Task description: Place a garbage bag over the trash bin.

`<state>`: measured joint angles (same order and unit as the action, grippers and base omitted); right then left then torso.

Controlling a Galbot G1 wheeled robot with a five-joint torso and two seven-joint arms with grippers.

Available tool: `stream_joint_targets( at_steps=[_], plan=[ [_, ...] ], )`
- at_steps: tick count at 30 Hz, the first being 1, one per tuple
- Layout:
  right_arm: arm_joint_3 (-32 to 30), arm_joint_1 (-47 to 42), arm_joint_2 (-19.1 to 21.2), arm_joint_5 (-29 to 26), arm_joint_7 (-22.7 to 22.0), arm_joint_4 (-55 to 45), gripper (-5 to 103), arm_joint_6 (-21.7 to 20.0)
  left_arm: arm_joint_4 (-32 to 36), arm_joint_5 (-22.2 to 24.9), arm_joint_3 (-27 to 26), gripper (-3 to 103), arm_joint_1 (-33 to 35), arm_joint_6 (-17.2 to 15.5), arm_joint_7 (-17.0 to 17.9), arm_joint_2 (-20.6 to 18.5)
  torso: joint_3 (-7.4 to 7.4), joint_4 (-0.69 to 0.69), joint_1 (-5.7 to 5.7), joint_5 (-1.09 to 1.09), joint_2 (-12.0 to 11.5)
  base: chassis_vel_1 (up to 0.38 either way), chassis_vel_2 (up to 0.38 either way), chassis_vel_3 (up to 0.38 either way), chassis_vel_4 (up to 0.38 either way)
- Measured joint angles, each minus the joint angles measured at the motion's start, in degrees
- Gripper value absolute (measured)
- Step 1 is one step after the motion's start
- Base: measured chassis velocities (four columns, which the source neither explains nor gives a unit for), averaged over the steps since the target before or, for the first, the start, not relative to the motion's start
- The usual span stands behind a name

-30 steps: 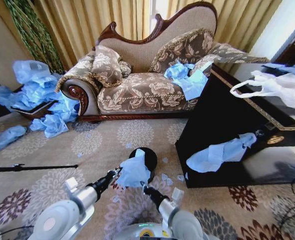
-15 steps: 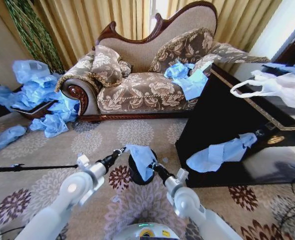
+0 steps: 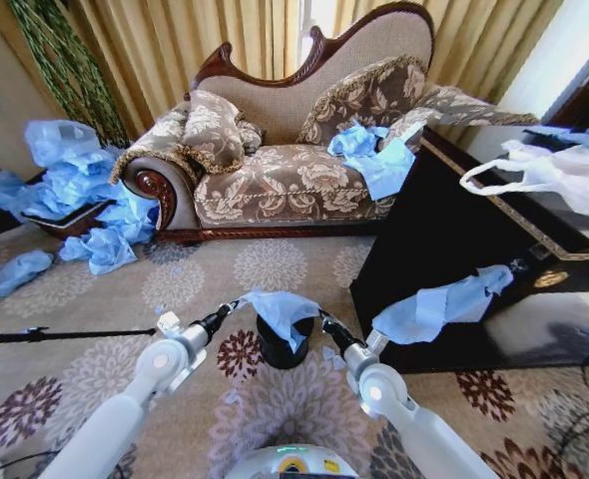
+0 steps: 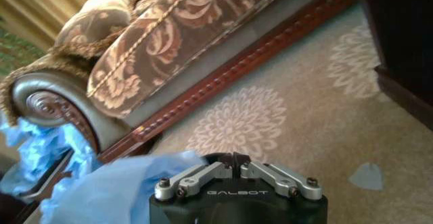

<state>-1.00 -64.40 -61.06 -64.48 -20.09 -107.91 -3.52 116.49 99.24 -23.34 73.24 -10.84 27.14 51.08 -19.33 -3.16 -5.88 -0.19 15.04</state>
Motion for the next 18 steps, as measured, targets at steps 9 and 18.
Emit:
stream_joint_targets(
  at_steps=[9, 18],
  plan=[
    [0.5, -0.2, -1.0, 0.2, -1.8, -2.6, 0, -0.6, 1.0, 0.5, -0.6, 0, -0.1, 0.1, 0.4, -0.3, 0.00, -0.01, 0.00, 0.00, 0.0, 0.000, 0.000, 0.000, 0.000],
    [6.8, 2.2, -0.6, 5.4, -1.6, -4.0, 31, -5.0, 2.1, 0.6, 0.1, 0, -0.1, 0.1, 0.5, 0.1, 0.00, -0.01, 0.00, -0.01, 0.0, 0.000, 0.000, 0.000, 0.000]
  ],
)
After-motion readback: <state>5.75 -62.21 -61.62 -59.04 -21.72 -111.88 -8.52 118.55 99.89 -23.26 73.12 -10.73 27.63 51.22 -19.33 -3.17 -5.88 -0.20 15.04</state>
